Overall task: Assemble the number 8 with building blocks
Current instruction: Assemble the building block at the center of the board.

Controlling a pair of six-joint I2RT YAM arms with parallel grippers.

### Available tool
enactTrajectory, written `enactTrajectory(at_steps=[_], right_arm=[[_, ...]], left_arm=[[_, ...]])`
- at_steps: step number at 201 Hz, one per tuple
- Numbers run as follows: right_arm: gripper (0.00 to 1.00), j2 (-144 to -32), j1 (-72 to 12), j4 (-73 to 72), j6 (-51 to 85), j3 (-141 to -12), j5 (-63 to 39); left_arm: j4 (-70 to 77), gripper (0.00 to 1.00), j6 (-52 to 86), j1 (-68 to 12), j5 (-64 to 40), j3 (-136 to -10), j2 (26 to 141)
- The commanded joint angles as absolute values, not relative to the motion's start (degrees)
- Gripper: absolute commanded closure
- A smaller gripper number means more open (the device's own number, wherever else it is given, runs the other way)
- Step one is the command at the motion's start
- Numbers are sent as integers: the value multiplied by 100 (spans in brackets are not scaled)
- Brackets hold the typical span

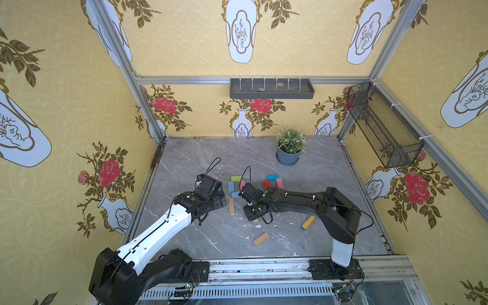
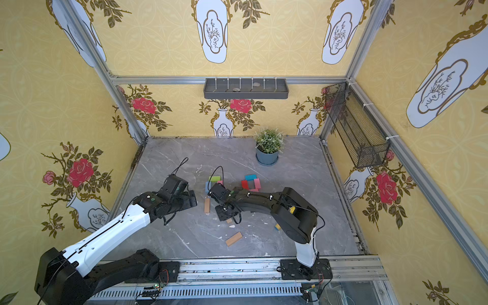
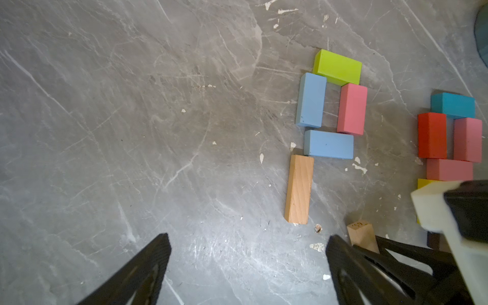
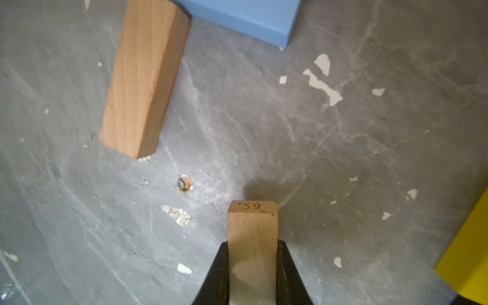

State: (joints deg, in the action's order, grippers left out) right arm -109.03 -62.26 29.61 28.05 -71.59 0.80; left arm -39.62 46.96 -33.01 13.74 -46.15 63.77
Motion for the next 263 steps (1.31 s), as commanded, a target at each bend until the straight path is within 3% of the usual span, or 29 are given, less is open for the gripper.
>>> enactTrajectory(at_steps=[1, 81, 263], right_arm=[[93, -11104, -6218, 3342, 3474, -7446, 256], [92, -11618, -6205, 3810, 4302, -8182, 869], [88, -12111, -6038, 3621, 4412, -8615, 576]], left_arm=[[-4007, 5, 4711, -3296, 1415, -4570, 6379], [-3939, 3, 4715, -3296, 1404, -4488, 6267], [-3839, 0, 4595, -3287, 1230, -4538, 6389]])
